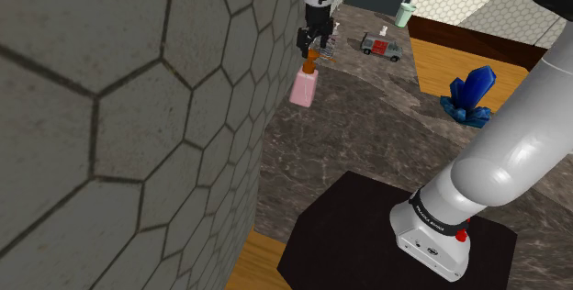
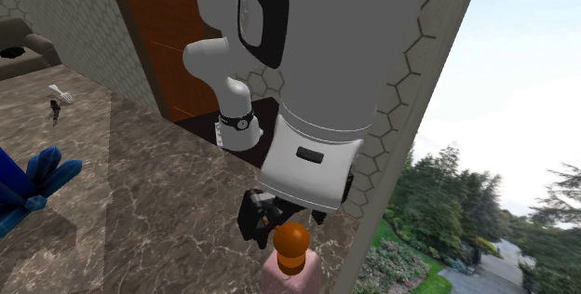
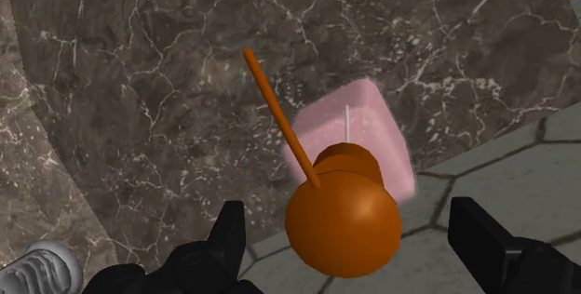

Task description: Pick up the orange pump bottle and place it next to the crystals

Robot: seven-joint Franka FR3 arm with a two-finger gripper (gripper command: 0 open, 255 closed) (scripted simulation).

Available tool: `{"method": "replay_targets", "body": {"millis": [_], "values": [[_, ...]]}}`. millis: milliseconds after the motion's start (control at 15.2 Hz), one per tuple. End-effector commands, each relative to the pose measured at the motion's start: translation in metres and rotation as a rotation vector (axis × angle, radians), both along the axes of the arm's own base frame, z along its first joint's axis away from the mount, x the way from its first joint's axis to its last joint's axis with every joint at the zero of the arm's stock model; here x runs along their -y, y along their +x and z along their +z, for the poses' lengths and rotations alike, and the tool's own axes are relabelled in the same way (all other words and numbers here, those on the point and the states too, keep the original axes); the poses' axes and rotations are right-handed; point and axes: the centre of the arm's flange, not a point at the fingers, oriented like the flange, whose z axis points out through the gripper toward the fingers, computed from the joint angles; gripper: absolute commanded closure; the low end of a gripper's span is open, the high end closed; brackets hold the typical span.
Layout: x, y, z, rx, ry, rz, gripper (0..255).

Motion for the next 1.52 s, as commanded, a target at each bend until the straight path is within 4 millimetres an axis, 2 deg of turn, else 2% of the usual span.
{"method": "replay_targets", "body": {"millis": [0, 330, 792, 858, 1452], "values": [[0.002, 0.003, -0.01, 0.0, -0.002, -0.001, 0], [0.006, 0.001, -0.033, 0.0, -0.002, -0.001, 0], [0.006, 0.001, -0.033, 0.0, -0.002, -0.001, 0], [0.006, 0.001, -0.033, 0.0, -0.002, -0.001, 255], [0.006, 0.001, -0.033, 0.0, -0.002, -0.001, 255]]}}
